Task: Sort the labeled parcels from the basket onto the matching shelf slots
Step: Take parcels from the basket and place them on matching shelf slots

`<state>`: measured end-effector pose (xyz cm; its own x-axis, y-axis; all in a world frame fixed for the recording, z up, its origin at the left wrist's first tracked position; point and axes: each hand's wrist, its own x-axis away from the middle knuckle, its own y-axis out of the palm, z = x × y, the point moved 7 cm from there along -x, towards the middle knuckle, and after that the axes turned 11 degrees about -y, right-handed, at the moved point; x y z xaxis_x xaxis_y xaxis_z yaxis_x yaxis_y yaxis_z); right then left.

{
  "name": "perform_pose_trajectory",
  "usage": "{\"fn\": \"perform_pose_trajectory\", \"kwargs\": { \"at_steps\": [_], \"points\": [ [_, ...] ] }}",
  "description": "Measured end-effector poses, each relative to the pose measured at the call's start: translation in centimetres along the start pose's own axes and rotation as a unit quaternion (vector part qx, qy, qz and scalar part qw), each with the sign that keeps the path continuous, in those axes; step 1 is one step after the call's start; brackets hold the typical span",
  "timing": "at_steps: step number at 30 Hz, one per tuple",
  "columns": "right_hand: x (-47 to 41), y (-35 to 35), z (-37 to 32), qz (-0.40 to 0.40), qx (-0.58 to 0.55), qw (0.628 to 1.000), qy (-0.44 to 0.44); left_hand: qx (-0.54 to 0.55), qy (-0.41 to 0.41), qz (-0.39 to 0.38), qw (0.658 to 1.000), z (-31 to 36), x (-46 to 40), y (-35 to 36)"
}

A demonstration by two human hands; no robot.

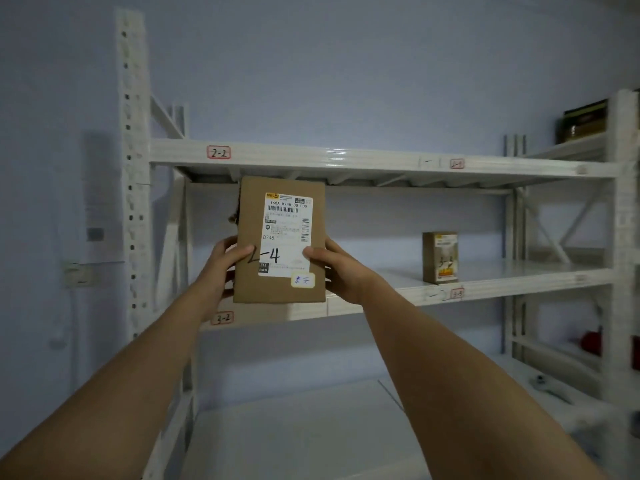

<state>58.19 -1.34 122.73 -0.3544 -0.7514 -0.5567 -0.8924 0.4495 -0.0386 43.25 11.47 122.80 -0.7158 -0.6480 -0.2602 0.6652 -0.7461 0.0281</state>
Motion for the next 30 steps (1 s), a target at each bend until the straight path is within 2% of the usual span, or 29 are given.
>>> {"fn": "perform_pose_trajectory", "kwargs": {
  "at_steps": [6,14,22,30],
  "points": [
    [6.2,-16.5,-4.3,0.109,0.056,0.992,-0.019,0.018,0.018,-0.060,0.998,-0.7,-3.2,16.9],
    [15.1,-36.2,-11.5,0.235,0.125,0.963,-0.044,0.016,0.029,-0.123,0.992,0.9,-4.4,39.5],
    [21.5,-50.0,-17.1,0.312,0.228,0.921,-0.057,0.004,0.036,-0.181,0.983,2.1,-5.3,56.3],
    [22.7,-60.8,-20.9,0.365,0.269,0.885,-0.103,0.011,0.080,-0.246,0.966,5.1,-8.6,69.1]
  ]
}}
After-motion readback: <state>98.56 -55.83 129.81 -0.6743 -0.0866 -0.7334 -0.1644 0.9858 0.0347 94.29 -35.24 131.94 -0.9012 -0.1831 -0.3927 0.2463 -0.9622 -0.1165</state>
